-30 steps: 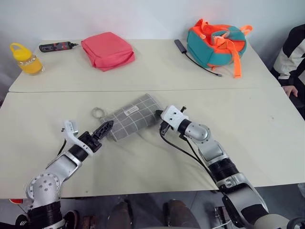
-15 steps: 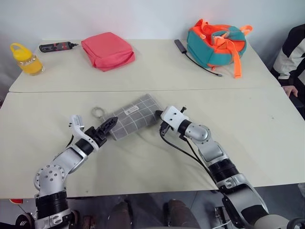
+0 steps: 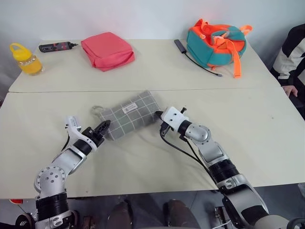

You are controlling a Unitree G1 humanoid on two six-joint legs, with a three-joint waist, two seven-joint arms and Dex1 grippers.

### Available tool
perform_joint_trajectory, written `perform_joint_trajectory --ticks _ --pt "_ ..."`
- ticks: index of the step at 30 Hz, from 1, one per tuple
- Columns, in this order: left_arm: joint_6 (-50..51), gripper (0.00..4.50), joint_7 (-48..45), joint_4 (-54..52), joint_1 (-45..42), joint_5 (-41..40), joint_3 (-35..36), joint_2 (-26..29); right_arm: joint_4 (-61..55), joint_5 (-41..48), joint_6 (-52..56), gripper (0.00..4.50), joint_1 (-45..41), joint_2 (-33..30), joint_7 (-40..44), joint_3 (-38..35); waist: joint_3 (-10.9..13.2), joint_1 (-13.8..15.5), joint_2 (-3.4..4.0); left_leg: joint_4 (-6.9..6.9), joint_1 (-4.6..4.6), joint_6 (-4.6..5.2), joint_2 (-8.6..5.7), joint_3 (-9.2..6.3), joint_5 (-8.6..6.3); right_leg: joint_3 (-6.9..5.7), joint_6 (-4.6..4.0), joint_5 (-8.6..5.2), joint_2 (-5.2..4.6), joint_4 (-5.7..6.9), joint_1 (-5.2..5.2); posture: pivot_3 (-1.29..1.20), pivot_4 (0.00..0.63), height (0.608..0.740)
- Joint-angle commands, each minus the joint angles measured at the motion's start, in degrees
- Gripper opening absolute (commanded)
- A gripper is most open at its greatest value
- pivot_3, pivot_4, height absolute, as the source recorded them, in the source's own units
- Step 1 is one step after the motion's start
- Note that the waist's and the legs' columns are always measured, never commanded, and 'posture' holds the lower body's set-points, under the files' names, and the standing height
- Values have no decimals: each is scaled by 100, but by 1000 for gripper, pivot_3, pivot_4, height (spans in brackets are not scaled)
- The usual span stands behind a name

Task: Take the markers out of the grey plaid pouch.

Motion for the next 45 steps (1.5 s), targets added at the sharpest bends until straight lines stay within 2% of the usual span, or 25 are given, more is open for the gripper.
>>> perform_joint_trajectory --ticks 1,4,6,9,11,15,18,20,24,31,36,45 --pt "-892 25 -535 -348 -25 1019 -163 360 -401 206 -45 0 -22 -109 94 -243 0 1 0 0 -1 0 0 1 0 0 0 0 1 -1 -1 0 150 740" --pt "-1615 25 -749 -356 -230 1707 -200 538 -579 587 148 0 -108 -137 234 -536 0 15 -1 -3 -1 -1 1 7 1 -3 0 0 6 -2 -3 0 150 740" --pt "-2206 25 -1018 -435 -242 2545 -536 836 -730 874 304 0 -151 -147 362 -737 0 19 -1 -3 -1 -1 1 8 1 -3 0 0 6 -5 -3 0 150 740" --pt "-2962 0 -1232 -508 -399 3517 -953 1117 -974 1355 600 620 -246 -160 566 -1047 0 40 0 -10 -2 -2 0 12 -1 -2 0 0 4 -9 -5 0 150 740" --pt "-3696 0 -1512 -586 -393 4449 -1454 1404 -1185 1623 790 1244 -312 -150 699 -1161 0 67 0 -11 -2 -3 1 14 -1 -2 1 0 4 -10 -7 0 150 740" --pt "-5071 0 -1695 -502 -235 6205 -2298 1907 -2041 2715 1654 2712 -319 -127 1369 -1299 0 108 0 -21 -1 -6 5 27 -6 5 1 0 5 -11 -16 0 150 740" --pt "-5667 0 -1538 -320 -158 6906 -2371 2042 -2708 3345 2364 3726 -248 -372 1785 -1350 0 145 0 -21 -1 -5 12 36 -14 8 1 0 5 -9 -23 0 150 740" --pt "-6095 0 -1512 -336 -172 7093 -2284 2079 -2945 3639 2729 4433 -295 -472 1807 -1470 0 158 0 -18 -2 -1 17 37 -17 8 1 0 1 -8 -24 0 150 740" --pt "-6821 0 -1392 -231 -216 8105 -2525 2299 -3333 4185 3431 4474 -378 -614 1934 -1497 0 161 0 -11 -3 6 32 44 -21 10 1 0 -7 -9 -23 0 150 740" --pt "-7603 0 -1579 -154 75 8447 -2991 2140 -4082 4730 4251 4474 -361 -904 2031 -1384 0 157 0 -13 -3 14 45 58 -33 20 3 2 -9 -9 -31 0 150 740" --pt "-7643 0 -1659 37 74 8340 -3034 2012 -4299 4190 4049 4474 64 -1157 2227 -783 0 154 0 -7 0 11 62 63 -34 26 0 3 -6 -7 -33 0 150 740" --pt "-7643 0 -1734 161 118 8593 -3158 1853 -4226 4631 4964 4474 -79 -590 1445 -864 0 138 0 -2 1 11 76 104 -34 71 -2 4 33 0 -54 0 150 740"
